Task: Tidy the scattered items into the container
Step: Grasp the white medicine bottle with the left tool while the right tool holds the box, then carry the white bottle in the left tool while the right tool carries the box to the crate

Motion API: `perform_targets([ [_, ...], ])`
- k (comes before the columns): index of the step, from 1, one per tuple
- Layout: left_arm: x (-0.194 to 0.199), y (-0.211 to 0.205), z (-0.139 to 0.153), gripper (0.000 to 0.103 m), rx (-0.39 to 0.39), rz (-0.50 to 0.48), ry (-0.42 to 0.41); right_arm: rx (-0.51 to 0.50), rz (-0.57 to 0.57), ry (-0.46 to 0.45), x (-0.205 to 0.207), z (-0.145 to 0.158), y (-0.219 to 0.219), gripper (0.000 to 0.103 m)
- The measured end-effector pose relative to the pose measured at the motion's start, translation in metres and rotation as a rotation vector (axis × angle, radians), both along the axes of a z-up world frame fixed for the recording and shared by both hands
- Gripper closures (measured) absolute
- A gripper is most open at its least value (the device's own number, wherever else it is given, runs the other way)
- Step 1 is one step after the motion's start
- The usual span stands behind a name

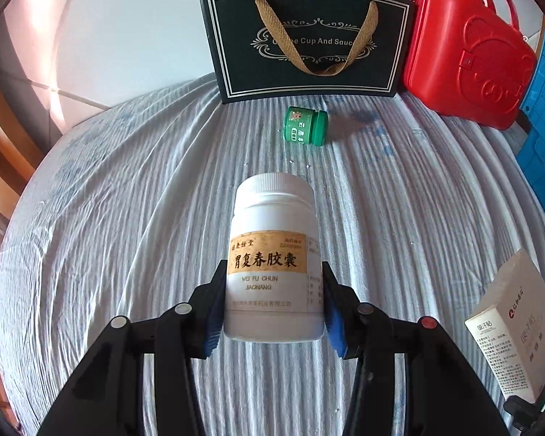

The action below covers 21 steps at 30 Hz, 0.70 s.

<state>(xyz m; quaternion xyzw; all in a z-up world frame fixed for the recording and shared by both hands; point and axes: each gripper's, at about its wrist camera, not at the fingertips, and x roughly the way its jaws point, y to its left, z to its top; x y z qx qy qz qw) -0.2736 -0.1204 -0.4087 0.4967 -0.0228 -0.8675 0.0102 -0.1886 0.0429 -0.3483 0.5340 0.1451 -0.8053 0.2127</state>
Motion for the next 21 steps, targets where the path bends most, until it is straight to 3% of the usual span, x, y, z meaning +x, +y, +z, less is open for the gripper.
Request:
perform_targets([
  [11,0.049,-0.001,0.041,0.058,-0.012,0.037,0.027,-0.035,0.003,0.042,0.006,0.029,0.003,0.027],
  [21,0.094,-0.009,0.089,0.058,-0.004,0.105,0.066,-0.066,0.029,0.089,0.027,0.079,0.006,0.027],
])
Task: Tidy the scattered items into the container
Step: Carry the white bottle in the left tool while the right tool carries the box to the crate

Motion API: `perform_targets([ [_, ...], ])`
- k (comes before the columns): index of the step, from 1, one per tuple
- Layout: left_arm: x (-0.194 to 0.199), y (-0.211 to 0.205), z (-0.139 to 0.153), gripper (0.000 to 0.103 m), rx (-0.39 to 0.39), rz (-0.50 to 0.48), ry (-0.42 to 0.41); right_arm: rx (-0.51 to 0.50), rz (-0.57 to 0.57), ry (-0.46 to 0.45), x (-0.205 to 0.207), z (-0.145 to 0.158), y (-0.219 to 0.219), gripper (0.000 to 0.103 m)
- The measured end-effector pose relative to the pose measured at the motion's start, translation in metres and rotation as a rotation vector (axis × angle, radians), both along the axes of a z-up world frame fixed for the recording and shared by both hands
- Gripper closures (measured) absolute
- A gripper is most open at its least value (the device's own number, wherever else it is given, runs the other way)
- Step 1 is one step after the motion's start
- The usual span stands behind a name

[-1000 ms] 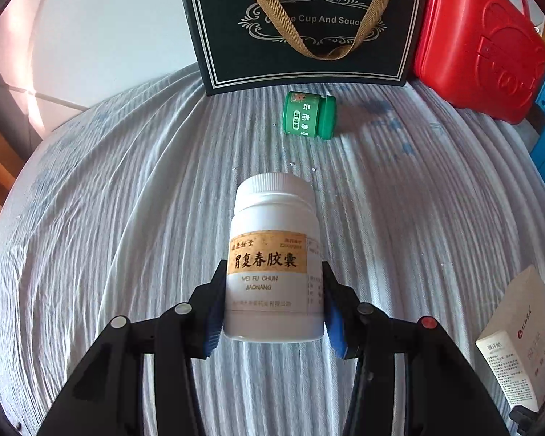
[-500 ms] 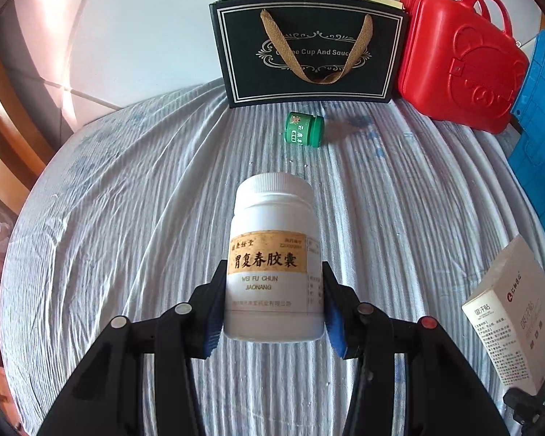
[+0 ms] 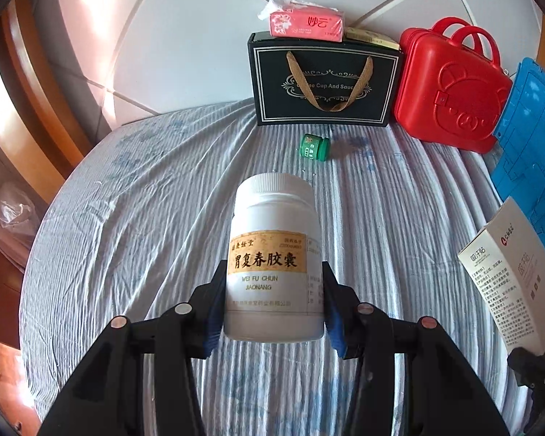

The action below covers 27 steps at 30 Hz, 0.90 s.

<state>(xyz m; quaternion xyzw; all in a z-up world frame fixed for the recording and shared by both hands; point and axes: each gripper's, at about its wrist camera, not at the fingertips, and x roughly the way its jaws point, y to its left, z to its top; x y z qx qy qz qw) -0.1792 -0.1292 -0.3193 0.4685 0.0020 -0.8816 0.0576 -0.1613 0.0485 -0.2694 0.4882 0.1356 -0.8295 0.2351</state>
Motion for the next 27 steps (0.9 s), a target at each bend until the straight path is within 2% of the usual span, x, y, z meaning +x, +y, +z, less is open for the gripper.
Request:
perform_targets([
  [12,0.049,-0.001,0.063,0.058,0.025,0.066,0.062,-0.060,0.025,0.037,0.020,0.054,0.011,0.026],
  [21,0.067,0.014,0.118,0.057,0.006,0.057,0.130,-0.090,0.058,0.090,0.038,0.094,0.032,0.026],
  [27,0.071,0.038,0.150,0.058,-0.006,0.029,0.172,-0.109,0.063,0.128,0.048,0.122,0.049,0.026],
])
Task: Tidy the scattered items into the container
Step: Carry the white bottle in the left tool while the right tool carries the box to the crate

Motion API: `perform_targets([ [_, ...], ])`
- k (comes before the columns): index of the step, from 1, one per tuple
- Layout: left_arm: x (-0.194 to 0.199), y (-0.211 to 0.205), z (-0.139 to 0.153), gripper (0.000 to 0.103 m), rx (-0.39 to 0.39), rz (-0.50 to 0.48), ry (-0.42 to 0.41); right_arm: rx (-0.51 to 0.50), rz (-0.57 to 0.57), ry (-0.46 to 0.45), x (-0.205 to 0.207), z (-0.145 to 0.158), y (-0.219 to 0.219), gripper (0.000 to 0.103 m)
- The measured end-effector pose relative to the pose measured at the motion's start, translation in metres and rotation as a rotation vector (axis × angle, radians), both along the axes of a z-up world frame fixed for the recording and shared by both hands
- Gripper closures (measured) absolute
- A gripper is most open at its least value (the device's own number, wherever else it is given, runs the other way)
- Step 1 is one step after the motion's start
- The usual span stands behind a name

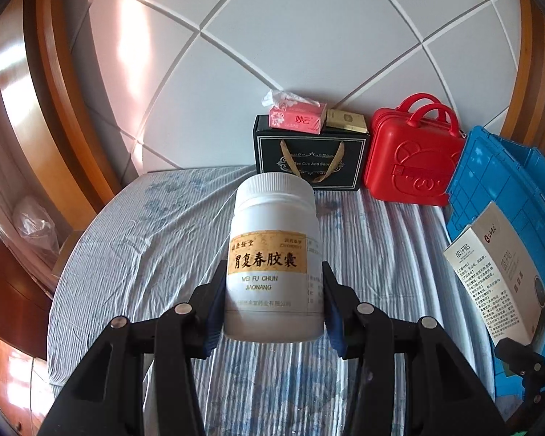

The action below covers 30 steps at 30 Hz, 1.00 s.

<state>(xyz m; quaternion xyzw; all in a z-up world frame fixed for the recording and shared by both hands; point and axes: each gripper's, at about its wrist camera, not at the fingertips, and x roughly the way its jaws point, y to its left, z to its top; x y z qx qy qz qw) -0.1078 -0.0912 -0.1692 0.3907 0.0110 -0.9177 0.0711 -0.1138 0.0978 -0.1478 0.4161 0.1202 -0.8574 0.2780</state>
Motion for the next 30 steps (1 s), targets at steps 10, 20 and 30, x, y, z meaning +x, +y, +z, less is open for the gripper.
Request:
perform_targets([
  [10,-0.002,0.049,0.050,0.058,-0.023,-0.053,0.068,-0.054,-0.014,0.068,0.010,0.049,0.036,0.026],
  [20,-0.011,0.109,0.082,0.058,-0.064,-0.118,0.108,-0.126,-0.050,0.094,0.003,0.079,0.083,0.026],
  [30,-0.030,0.184,0.113,0.058,-0.095,-0.218,0.150,-0.200,-0.143,0.143,-0.013,0.110,0.157,0.026],
])
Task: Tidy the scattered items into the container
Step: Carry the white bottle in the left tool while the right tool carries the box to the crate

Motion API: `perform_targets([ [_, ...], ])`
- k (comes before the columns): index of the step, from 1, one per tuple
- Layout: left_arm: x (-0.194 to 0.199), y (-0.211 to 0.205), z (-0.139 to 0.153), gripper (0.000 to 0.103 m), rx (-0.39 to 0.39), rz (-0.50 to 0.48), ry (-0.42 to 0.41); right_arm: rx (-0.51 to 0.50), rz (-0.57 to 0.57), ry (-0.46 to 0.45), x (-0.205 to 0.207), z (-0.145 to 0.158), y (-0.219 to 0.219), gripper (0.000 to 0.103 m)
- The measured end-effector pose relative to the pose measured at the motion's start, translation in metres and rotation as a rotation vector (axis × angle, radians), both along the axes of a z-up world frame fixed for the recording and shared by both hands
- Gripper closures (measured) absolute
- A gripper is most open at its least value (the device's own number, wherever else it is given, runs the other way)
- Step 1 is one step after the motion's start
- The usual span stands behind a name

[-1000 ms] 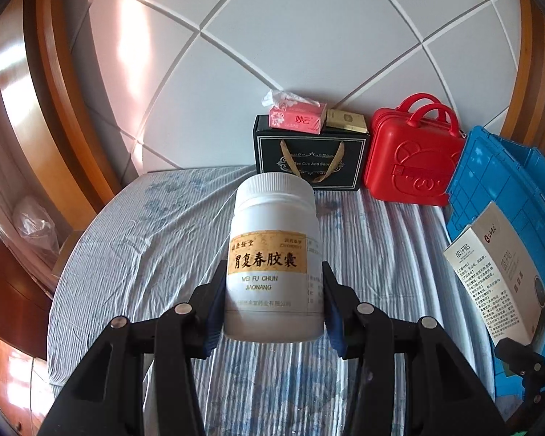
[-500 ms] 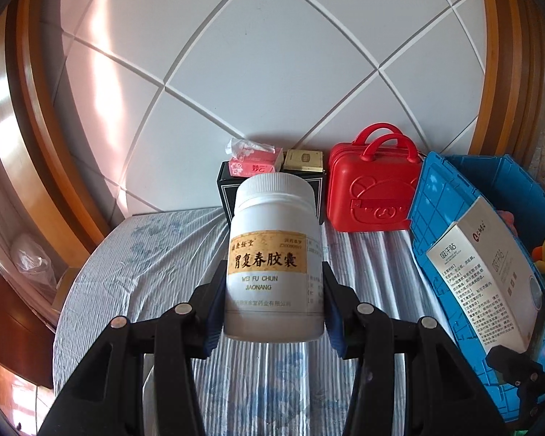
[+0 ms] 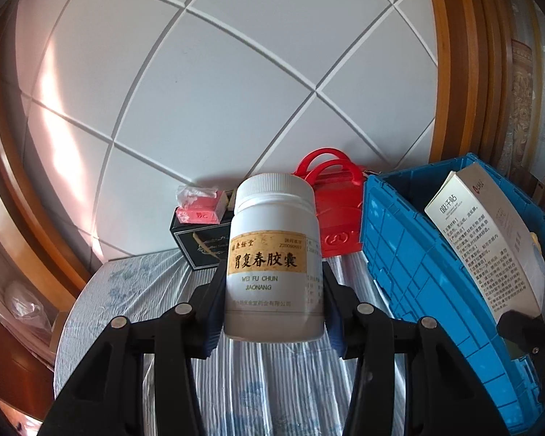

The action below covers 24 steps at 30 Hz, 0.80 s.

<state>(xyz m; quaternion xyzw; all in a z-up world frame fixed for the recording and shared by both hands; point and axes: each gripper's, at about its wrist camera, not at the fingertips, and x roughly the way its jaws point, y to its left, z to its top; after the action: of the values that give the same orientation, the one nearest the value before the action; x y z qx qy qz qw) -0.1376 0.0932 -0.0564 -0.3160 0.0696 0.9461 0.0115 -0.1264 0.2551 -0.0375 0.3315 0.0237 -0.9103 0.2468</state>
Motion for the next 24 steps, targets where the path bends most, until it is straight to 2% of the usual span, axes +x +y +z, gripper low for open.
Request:
perform_targets([
  [10,-0.017,0.080,0.016,0.058,-0.023,-0.111,0.023,-0.022,-0.089,0.016,-0.012,0.013,0.072,0.026],
  [24,-0.038,0.170,0.022,0.058,-0.018,-0.250,0.012,-0.012,-0.218,0.003,-0.030,0.002,0.163,0.026],
])
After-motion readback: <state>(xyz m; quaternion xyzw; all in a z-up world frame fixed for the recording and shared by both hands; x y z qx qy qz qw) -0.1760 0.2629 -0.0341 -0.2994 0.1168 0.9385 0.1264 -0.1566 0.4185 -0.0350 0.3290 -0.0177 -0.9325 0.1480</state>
